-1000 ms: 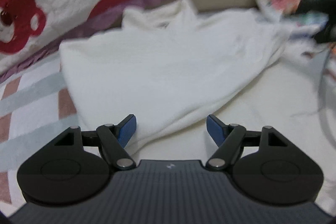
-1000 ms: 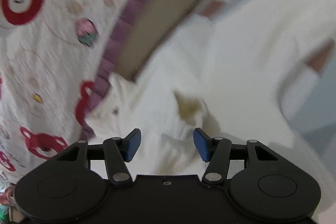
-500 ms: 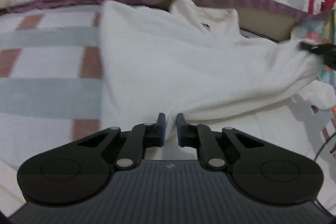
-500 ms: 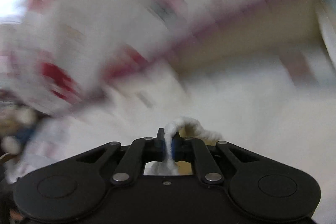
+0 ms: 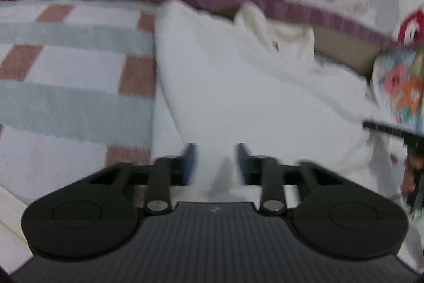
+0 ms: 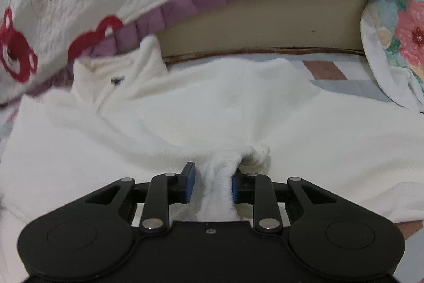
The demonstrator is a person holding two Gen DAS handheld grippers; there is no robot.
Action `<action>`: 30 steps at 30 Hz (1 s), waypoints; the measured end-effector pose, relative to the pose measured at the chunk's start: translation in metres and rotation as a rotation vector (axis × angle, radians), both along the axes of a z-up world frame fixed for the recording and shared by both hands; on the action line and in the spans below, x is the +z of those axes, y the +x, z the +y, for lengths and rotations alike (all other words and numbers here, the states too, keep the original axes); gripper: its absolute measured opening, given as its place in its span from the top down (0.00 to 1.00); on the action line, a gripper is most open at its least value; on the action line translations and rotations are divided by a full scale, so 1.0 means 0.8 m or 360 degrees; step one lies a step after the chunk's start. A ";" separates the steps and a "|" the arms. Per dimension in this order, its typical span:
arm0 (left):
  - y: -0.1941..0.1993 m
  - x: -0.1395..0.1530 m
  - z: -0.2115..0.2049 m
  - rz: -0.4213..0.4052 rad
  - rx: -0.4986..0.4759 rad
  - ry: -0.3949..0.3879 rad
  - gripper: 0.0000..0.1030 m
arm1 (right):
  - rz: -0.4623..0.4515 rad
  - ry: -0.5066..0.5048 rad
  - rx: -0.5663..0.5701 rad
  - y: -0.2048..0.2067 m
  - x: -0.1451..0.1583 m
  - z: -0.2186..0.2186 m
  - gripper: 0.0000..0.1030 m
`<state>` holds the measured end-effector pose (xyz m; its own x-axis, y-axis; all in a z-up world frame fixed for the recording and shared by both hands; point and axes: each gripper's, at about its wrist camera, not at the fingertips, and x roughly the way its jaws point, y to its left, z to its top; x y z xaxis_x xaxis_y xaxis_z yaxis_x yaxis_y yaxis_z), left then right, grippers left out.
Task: Fold clothes
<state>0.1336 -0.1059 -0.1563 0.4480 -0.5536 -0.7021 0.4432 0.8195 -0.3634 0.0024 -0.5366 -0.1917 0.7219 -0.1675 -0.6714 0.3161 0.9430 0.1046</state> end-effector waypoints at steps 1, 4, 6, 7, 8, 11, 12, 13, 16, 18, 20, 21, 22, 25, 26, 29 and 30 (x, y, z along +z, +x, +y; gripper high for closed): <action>0.002 0.000 0.002 -0.0020 0.0046 -0.0001 0.42 | -0.0013 -0.0006 0.0000 0.000 -0.001 0.001 0.89; 0.011 -0.009 0.003 -0.0032 0.0154 0.0011 0.28 | -0.0094 -0.0026 0.0014 0.001 0.011 0.005 0.89; 0.018 -0.022 0.000 0.0004 0.0198 0.0032 0.26 | -0.0159 -0.0040 0.0027 0.003 0.022 0.008 0.89; 0.020 -0.028 -0.002 0.0009 0.0212 0.0046 0.27 | -0.0189 -0.0047 0.0033 0.004 0.027 0.010 0.89; 0.019 -0.031 -0.004 -0.0017 0.0203 0.0069 0.30 | -0.0201 -0.0058 0.0032 0.007 0.030 0.012 0.89; 0.017 -0.034 -0.010 -0.0081 0.0146 0.0139 0.84 | -0.0219 -0.0083 0.0048 0.012 0.037 0.016 0.89; 0.016 -0.032 -0.011 -0.0097 0.0123 0.0158 0.86 | -0.0225 -0.0083 0.0066 0.010 0.039 0.017 0.89; 0.015 -0.029 -0.009 -0.0113 0.0129 0.0168 0.88 | -0.0223 -0.0099 0.0076 0.009 0.040 0.019 0.89; 0.014 -0.020 -0.003 -0.0178 0.0176 0.0225 0.89 | -0.0185 -0.0141 0.0085 0.007 0.035 0.017 0.90; 0.016 -0.023 0.001 -0.0151 0.0185 0.0230 0.89 | -0.0141 -0.0124 0.0084 0.008 0.024 0.011 0.90; 0.017 -0.028 0.000 -0.0118 0.0182 0.0245 0.89 | -0.0013 -0.0107 0.0090 0.014 0.006 0.007 0.89; 0.017 -0.030 -0.002 -0.0112 0.0176 0.0257 0.89 | 0.0063 -0.0102 0.0093 0.017 -0.003 0.007 0.88; 0.016 -0.029 -0.005 -0.0124 0.0169 0.0271 0.89 | 0.0129 -0.0093 0.0090 0.018 -0.012 0.006 0.89; 0.017 -0.029 -0.004 -0.0113 0.0172 0.0264 0.87 | 0.0096 0.0008 -0.0041 0.006 -0.004 -0.004 0.85; 0.019 -0.029 -0.002 -0.0096 0.0179 0.0243 0.87 | 0.0085 0.0042 -0.0085 0.002 -0.001 -0.007 0.83; 0.021 -0.025 0.003 -0.0072 0.0186 0.0203 0.86 | 0.0052 0.0143 -0.0215 -0.010 0.007 -0.016 0.77; 0.020 -0.023 0.003 -0.0084 0.0182 0.0204 0.86 | 0.0041 0.0177 -0.0259 -0.014 0.010 -0.019 0.71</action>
